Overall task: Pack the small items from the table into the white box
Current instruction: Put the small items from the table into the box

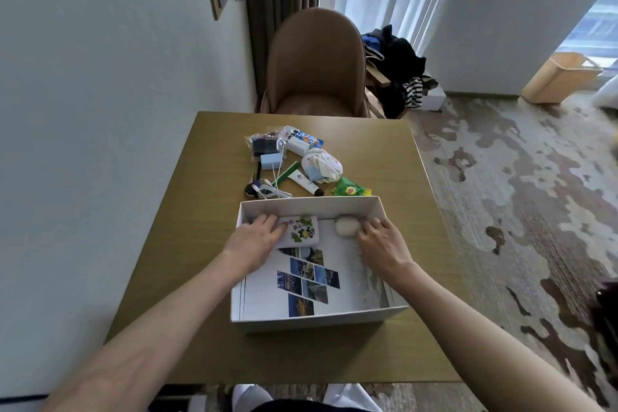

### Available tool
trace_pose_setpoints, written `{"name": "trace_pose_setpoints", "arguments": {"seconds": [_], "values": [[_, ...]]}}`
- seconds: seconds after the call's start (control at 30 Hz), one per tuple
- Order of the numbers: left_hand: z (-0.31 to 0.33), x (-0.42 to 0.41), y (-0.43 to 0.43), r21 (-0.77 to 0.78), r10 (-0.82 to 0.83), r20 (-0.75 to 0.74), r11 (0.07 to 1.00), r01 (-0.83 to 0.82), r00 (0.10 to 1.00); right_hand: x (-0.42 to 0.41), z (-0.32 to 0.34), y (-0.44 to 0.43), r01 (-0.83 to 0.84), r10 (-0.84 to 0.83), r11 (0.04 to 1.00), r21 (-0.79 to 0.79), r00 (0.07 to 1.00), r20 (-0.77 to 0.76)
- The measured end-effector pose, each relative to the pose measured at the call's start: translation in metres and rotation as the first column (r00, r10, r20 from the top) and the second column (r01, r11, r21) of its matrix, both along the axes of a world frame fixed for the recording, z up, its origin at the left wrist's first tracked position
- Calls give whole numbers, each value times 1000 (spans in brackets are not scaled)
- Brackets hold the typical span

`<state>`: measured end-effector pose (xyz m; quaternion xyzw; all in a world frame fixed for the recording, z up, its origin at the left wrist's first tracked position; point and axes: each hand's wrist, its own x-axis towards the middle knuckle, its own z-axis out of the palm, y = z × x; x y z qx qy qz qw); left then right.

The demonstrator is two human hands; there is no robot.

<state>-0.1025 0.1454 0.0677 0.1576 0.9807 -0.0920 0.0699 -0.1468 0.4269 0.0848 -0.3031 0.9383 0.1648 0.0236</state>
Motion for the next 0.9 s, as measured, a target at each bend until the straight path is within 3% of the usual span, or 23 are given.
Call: {"name": "trace_pose_setpoints", "arguments": {"seconds": [0.2, 0.47, 0.53, 0.6, 0.7, 0.77, 0.9], "values": [[5, 9, -2, -183, -79, -11, 980, 76, 997, 13, 6, 2, -7, 2, 993, 118, 999, 45], [17, 32, 12, -244, -85, -13, 967, 80, 996, 23, 10, 3, 14, -16, 1000, 15, 989, 148], [18, 36, 18, -140, -24, -4, 990, 23, 1000, 17, 20, -4, 38, -14, 994, -104, 975, 224], [23, 36, 26, 60, 82, 4, 995, -82, 997, 8, 30, -12, 86, -6, 965, -247, 952, 307], [35, 31, 30, 341, 216, -23, 919, -195, 976, -9, 46, -28, 144, 12, 919, -368, 921, 390], [46, 22, 29, 501, 303, -39, 831, -244, 952, -22, 54, -40, 202, 18, 874, -442, 896, 445], [67, -7, 25, 765, 481, 32, 552, -332, 876, -54, 61, -63, 262, 16, 803, -535, 888, 459]]}}
